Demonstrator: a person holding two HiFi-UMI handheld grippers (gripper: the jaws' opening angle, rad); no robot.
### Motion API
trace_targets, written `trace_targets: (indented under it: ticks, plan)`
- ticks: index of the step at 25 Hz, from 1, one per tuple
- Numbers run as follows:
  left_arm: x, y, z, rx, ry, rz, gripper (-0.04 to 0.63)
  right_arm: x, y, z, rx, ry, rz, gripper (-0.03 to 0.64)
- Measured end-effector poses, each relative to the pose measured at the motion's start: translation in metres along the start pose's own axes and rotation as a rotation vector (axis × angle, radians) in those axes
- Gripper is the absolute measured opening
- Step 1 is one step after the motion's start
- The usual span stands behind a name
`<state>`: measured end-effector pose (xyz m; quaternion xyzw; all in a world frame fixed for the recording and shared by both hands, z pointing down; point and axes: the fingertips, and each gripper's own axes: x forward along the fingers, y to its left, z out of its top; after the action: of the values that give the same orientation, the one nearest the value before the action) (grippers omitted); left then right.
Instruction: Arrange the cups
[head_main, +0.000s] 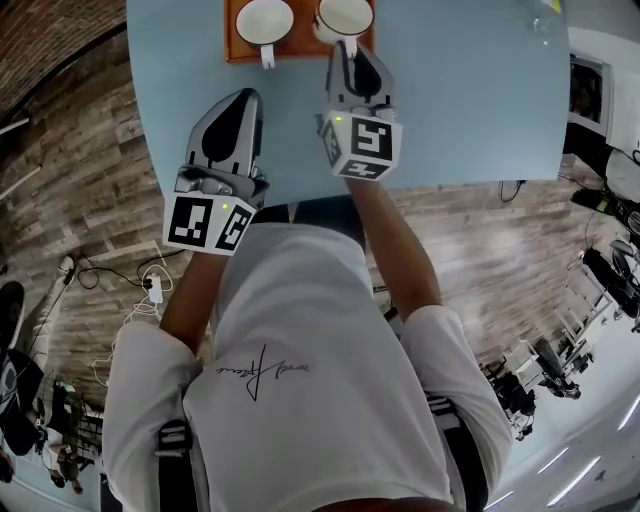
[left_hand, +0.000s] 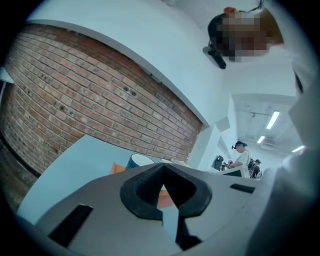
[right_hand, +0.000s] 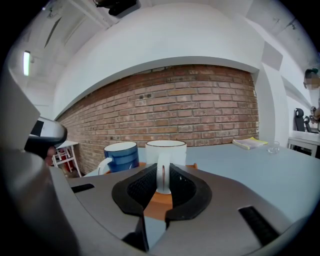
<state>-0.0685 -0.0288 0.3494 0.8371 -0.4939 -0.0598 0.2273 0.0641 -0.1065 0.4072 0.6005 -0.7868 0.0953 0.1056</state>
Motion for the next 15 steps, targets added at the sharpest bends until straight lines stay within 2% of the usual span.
trace_targets:
  ticks: [15]
  plan:
    - [-0.0014, 0.0043, -0.0095, -0.008, 0.024, 0.012, 0.008, -0.0019, 0.0028, -0.007, -0.014, -0.021, -0.047, 0.064]
